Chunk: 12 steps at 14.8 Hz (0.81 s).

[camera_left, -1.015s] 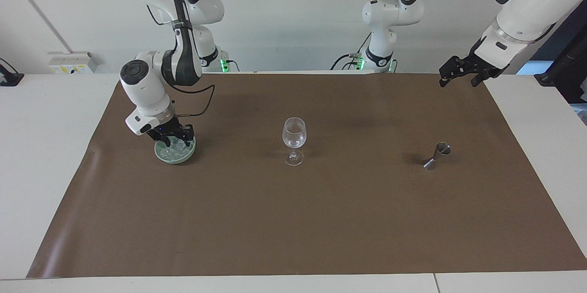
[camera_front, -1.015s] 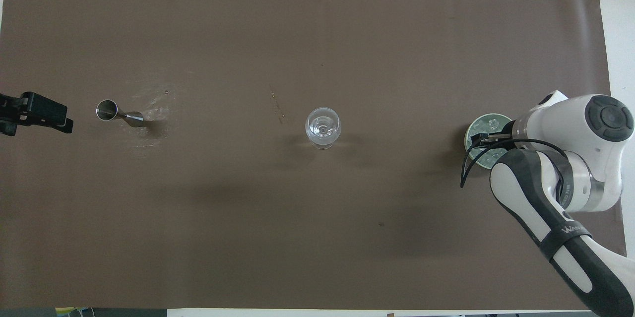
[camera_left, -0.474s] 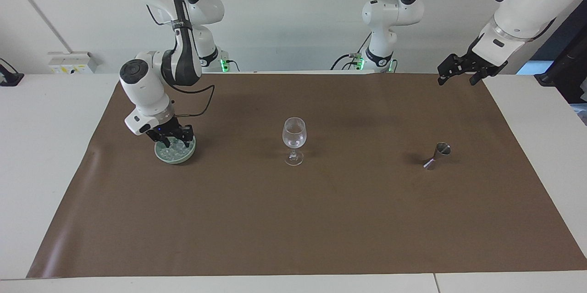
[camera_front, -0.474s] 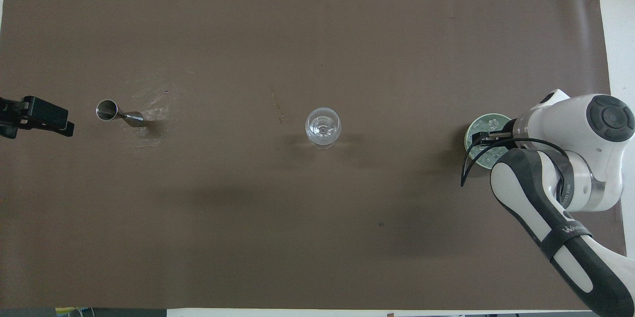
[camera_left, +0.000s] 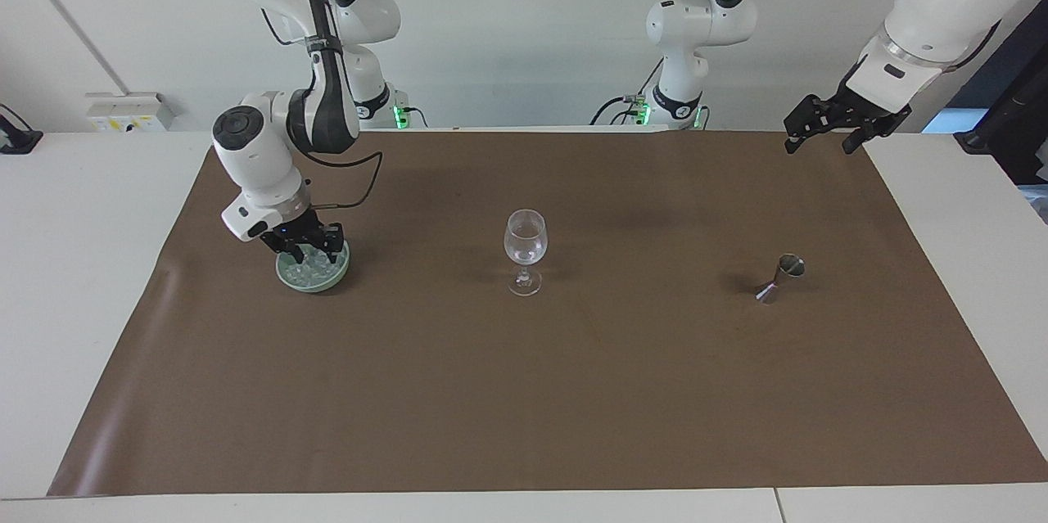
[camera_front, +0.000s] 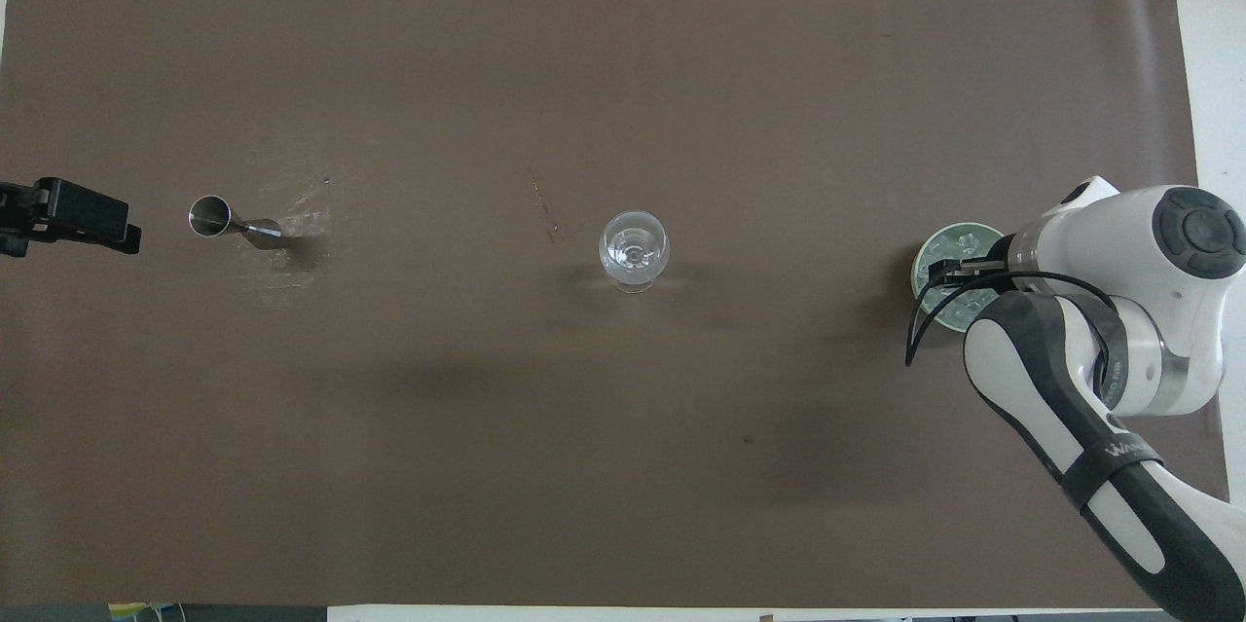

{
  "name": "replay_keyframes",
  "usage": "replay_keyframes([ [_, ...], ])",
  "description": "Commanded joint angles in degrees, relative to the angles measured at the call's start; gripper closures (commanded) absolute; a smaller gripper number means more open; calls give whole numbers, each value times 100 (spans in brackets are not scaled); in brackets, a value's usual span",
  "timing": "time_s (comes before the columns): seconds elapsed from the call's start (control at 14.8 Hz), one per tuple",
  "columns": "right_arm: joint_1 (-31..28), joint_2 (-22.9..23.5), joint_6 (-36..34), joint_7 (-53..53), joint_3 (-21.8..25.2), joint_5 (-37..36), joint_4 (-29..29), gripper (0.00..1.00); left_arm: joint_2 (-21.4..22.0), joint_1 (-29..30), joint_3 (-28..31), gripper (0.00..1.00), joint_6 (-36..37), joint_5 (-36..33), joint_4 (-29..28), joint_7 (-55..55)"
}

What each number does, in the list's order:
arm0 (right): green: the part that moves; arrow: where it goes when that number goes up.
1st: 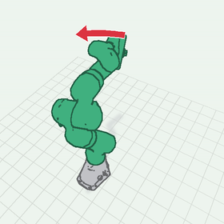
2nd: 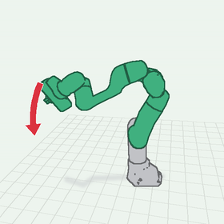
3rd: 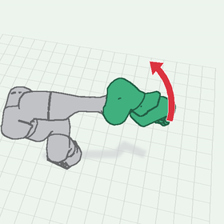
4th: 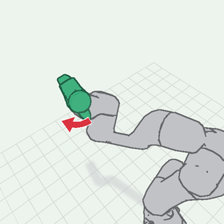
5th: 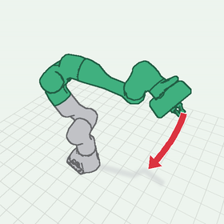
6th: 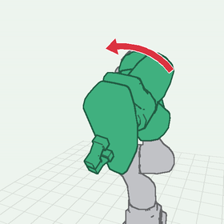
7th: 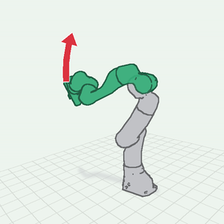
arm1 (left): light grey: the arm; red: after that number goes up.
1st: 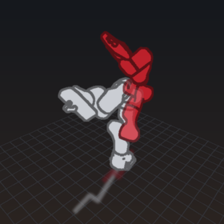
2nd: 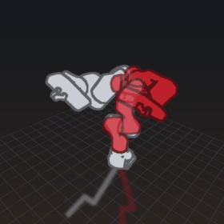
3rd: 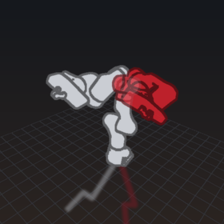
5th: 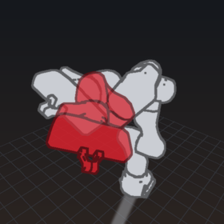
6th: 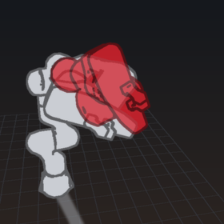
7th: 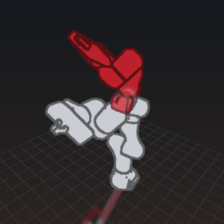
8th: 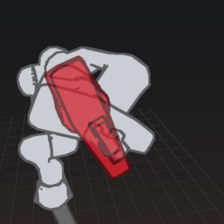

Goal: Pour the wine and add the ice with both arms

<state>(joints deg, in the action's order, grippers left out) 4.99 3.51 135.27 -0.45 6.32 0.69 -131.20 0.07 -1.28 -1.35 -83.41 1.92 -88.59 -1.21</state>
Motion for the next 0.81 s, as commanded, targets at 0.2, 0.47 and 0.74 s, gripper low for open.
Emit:
replay_keyframes([
  [0.2,-42,-78,43,27,-35,27,-134,38,133,-65,73,0,-105,1,-158,-46],
  [0.47,-33,-78,43,18,-35,27,-143,44,134,-30,108,0,-114,1,-158,-28],
  [0.74,-24,-87,43,27,-35,27,-160,53,160,-65,100,0,26,-8,-228,-63],
])
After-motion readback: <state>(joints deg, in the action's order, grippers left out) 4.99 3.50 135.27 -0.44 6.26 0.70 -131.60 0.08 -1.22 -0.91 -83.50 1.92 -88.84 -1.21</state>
